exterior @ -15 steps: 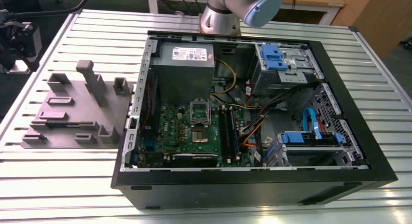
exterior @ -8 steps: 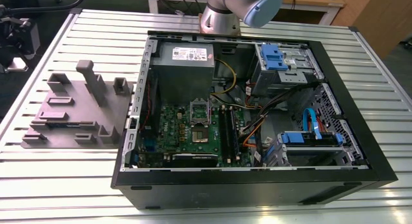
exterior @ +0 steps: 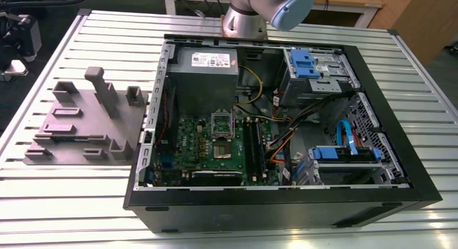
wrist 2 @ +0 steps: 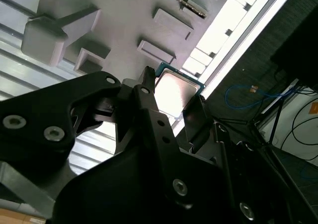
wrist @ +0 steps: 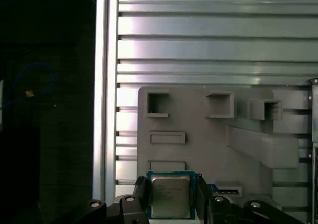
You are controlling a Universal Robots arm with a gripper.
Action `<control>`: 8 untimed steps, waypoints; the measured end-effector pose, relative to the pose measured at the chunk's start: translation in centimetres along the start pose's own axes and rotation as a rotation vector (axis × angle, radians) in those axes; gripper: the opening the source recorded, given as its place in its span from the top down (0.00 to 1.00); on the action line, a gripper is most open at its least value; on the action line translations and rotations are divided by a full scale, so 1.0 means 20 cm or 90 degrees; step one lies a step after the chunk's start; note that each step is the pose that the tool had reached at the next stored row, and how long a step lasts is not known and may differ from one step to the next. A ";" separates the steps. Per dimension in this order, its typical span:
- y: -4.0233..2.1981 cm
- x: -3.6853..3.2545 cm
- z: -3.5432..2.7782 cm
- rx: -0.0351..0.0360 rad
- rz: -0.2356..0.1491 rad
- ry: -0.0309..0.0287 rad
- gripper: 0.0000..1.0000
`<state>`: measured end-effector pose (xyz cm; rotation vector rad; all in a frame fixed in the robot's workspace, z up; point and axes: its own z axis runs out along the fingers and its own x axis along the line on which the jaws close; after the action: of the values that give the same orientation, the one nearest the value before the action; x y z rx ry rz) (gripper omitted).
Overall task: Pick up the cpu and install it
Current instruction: 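Pick up the cpu and move it towards the insertion slot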
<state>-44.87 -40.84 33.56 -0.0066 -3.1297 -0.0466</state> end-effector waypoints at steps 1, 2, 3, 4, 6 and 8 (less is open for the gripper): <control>0.000 0.000 -0.002 0.0000 0.000 -0.0001 0.53; 0.000 0.000 -0.002 0.0000 0.000 -0.0002 0.53; 0.000 0.000 -0.004 0.0001 0.001 0.0000 0.53; 0.000 0.000 -0.004 0.0001 0.001 0.0000 0.53; 0.000 0.000 -0.004 0.0000 0.001 -0.0001 0.53; 0.000 0.000 -0.004 0.0000 0.001 -0.0001 0.53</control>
<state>-44.87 -40.83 33.63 -0.0087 -3.1297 -0.0465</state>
